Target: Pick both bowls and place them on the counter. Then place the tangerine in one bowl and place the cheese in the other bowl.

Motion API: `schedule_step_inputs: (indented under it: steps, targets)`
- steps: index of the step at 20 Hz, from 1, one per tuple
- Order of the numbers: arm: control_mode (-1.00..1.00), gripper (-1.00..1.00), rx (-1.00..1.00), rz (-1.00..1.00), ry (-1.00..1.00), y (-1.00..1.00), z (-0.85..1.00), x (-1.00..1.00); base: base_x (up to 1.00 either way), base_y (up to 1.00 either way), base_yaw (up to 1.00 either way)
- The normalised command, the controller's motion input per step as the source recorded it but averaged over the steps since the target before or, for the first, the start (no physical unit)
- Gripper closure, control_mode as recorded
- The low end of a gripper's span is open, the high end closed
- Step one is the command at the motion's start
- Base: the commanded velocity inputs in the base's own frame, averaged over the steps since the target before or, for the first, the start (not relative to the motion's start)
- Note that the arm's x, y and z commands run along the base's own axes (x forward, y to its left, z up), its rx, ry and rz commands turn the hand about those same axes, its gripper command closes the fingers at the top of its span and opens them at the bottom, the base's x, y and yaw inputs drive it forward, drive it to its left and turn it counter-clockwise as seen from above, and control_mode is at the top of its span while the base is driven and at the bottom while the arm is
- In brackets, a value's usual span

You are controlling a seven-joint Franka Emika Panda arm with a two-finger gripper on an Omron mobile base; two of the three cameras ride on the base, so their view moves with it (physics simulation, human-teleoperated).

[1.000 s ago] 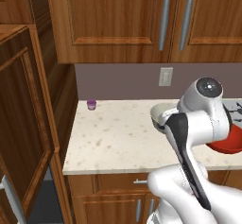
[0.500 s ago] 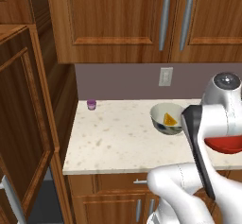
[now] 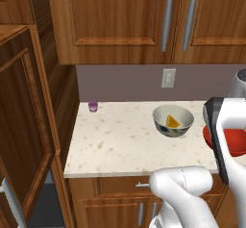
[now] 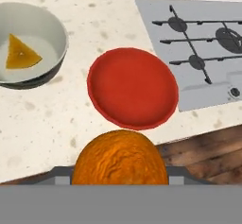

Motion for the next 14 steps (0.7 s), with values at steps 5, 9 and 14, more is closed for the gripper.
schedule_step_inputs:
  steps: [5,9,14]
  targets:
    - [-1.00,1.00,0.11,-0.12,0.01,-0.72,-0.41,0.02,0.00,0.00,0.00]
    - [-1.00,1.00,0.09,-0.08,-0.01,-0.25,-0.63,0.25,0.00,0.00,0.00]
    - [-1.00,1.00,0.07,-0.03,-0.01,-0.28,-0.61,0.43,0.00,0.00,0.00]
